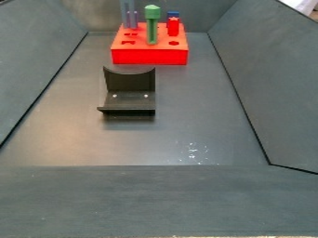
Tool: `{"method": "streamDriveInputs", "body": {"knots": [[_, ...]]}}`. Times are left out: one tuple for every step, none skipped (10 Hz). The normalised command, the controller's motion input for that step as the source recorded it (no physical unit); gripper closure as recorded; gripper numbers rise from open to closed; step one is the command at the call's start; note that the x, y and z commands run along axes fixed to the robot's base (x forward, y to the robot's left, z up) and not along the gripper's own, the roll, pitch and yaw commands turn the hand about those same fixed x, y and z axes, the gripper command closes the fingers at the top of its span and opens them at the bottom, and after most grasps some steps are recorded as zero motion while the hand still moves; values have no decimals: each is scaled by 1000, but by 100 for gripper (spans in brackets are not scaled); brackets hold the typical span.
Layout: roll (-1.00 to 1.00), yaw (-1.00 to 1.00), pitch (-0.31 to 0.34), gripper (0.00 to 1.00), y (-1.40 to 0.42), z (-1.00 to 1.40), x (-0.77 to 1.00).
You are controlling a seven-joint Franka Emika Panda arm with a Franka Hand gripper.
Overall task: Pick up the double-square object. Move up. Place the double-square object on the fixture. Regrasp the double-square object. Move to above the board. Insert the double-square object.
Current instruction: Insert the double-square object.
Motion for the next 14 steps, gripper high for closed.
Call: {"method": "streamDriveInputs", "body": {"knots": [[0,0,103,100,-46,-74,343],[0,0,91,100,-77,-74,237],[0,-60,60,100,0,-51,0],[56,-14,27,100,0,-100,-37],[47,-20,31,100,0,-66,-123],[41,-9,14,100,0,0,-243],[0,0,0,100,0,0,-217],[0,0,0,100,0,-17,-34],[-13,0,0,100,0,-60,-20],[-61,0,0,100,0,-163,100],[-63,0,0,100,-31,-206,229],[0,0,-17,100,-23,-280,29],[0,26,-81,100,-49,-300,-71],[0,9,-89,100,0,-237,-223]]}}
